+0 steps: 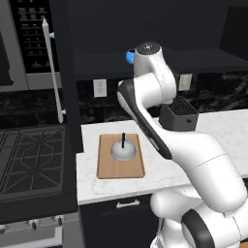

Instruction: Pick the kettle from the counter and place it on the tray. Then pick the mug from the cabinet and place it on the tray. Then close the cabinet doors.

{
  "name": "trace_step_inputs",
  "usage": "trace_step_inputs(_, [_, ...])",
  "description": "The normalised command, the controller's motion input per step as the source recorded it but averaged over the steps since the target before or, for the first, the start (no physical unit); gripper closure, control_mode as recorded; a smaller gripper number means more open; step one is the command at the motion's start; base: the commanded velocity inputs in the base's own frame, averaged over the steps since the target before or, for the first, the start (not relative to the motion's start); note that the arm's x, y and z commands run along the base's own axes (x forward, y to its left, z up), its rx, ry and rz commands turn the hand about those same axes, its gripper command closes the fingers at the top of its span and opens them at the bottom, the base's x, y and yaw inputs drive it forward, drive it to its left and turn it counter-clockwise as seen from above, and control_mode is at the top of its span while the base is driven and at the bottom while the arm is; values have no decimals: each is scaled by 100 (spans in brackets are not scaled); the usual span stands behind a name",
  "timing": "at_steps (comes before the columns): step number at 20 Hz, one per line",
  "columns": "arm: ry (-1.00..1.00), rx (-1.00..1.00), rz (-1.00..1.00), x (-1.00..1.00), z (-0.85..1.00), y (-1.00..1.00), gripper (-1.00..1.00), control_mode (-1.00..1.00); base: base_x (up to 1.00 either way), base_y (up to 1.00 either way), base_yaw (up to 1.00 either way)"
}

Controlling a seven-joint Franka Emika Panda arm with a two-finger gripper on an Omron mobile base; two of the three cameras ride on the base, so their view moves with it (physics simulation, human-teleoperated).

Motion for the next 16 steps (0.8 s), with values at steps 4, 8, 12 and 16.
trace_step_inputs(4, [-16, 0, 0, 74, 100, -10, -100, -100, 0, 0, 0])
trace_step_inputs(8, [-1, 0, 0, 55, 55, -17, -100, -100, 0, 0, 0])
trace_step_inputs(12, [2, -1, 0, 50, 0, 0, -100, -100, 0, 0, 0])
trace_step_inputs(16, [4, -1, 0, 75, 0, 0, -100, -100, 0, 0, 0])
